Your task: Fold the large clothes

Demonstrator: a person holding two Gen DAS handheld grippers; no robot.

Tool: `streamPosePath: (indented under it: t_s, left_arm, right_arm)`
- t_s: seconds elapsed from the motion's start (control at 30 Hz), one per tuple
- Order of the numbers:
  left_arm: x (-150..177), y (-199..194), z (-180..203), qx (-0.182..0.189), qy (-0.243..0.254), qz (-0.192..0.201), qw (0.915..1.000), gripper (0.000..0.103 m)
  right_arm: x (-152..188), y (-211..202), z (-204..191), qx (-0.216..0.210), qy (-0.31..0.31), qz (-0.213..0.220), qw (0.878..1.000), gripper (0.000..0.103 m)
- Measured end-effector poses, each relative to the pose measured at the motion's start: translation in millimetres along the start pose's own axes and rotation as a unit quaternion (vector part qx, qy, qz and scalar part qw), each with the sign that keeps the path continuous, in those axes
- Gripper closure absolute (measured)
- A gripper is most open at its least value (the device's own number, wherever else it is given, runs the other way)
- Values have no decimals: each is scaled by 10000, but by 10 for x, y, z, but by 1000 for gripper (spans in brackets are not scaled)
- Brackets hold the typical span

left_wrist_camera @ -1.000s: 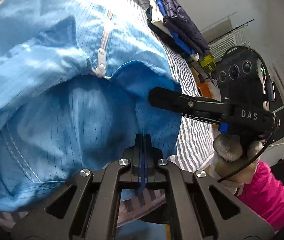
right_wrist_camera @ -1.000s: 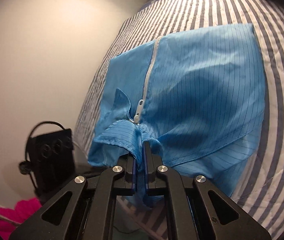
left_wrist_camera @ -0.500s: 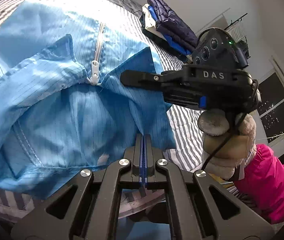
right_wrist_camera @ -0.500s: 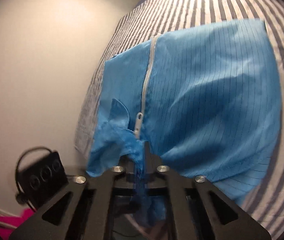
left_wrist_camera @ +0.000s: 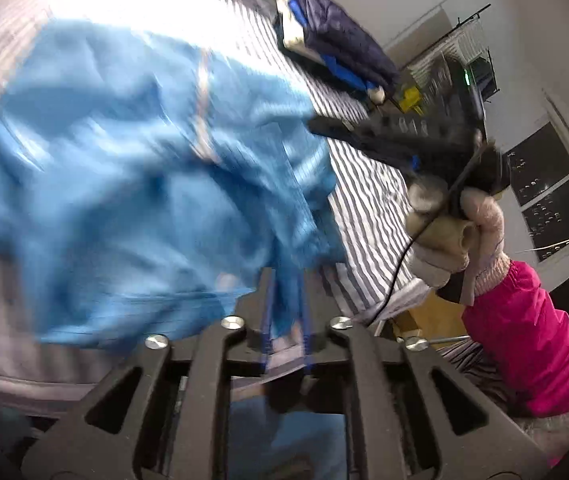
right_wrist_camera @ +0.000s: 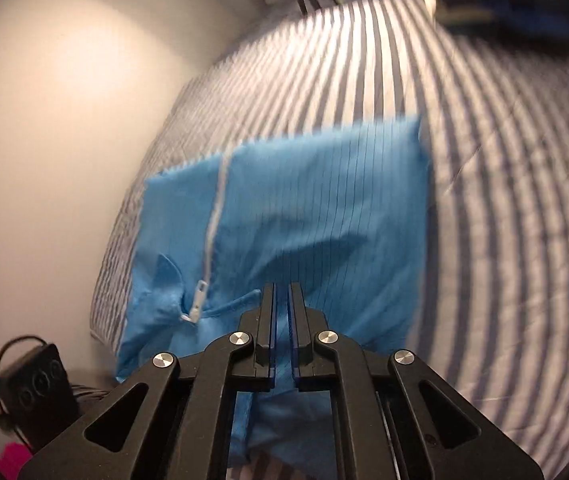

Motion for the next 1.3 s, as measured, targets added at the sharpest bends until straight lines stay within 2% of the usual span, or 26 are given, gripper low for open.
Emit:
streamPosePath:
  t_s: [0.07,0.1,0.2,0.27,0.33,0.4,0.47,0.6,0.67,0.73,0.8,0.9,1.0,1.1,1.2,1.3]
  left_arm:
    - [-225,-265,-244,-287,-30,240,9993,77]
    - [-320,-346,-345,-362,-46,310,9989,77]
    - [-853,-541,-723,-935,7,591,9939,77]
    - [-1261,-504,-926,-1267,101,626,9899,77]
    - [-1534,-447,-1058,-1582,203,791,9840,77]
    - [-1759,-293,-1104,-1658,283,778,9827,77]
    - [-1911,-81,-1070,-1565,383,767,9840,77]
    - [-1963,438,-1001,-1617,811,412,9826,77]
    - [-1935,687,-1029,-1937,1094,307,9745,77]
    - [-1899,848,-1138,-2256,1264,270,9656,77]
    - [-1794,1002,-1268,-2321,1318,95,9637,77]
    - [-1740,962,-1279,-2222,1437,165,9642,78]
    - [-1689,828,-1408,-2255,1291,153,9655,78]
    - [-1594,645,-1565,-2232,1096,89,9685,78]
    - [-1554,411,-1689,-2143,786,173,9734,78]
    - [-1587,174,-1778,-1863,206,398,9815,78]
  right_arm:
    - [-16,-138,-34,149,-268,156,9994,97]
    - [-28,-192,-47,222,-376,263,9987,97]
    - [-183,-259,-86,398,-591,556,9959,97]
    - [-338,-307,-75,436,-619,691,9947,97]
    - [-535,-210,-137,380,-609,689,9950,97]
    - [-700,-72,-145,456,-714,605,9946,97]
    - [-820,86,-140,567,-766,528,9940,97]
    - [-942,342,-84,499,-647,386,9959,97]
    - [-914,439,-45,557,-674,248,9959,97]
    - [-831,570,58,847,-751,15,9936,97]
    - [-708,650,263,1192,-665,-173,9905,101]
    - [-545,657,514,1240,-390,-345,9909,103]
    - [-497,502,567,1284,-406,-329,9903,103]
    - [-426,308,640,1109,-165,-334,9931,103]
    - [-400,48,609,1105,-186,-148,9936,100]
    - [-493,-145,484,898,-315,242,9952,100]
Point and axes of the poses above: each gripper's, at about its wrist camera, not at the fingertips, and y roughly the way its jaws point, z to its right, x to its underside, the point moved 8 cm from there along y, roughly the way its jaws point, and after that the axes turned 12 degrees about -x, right-handed, at the moved point
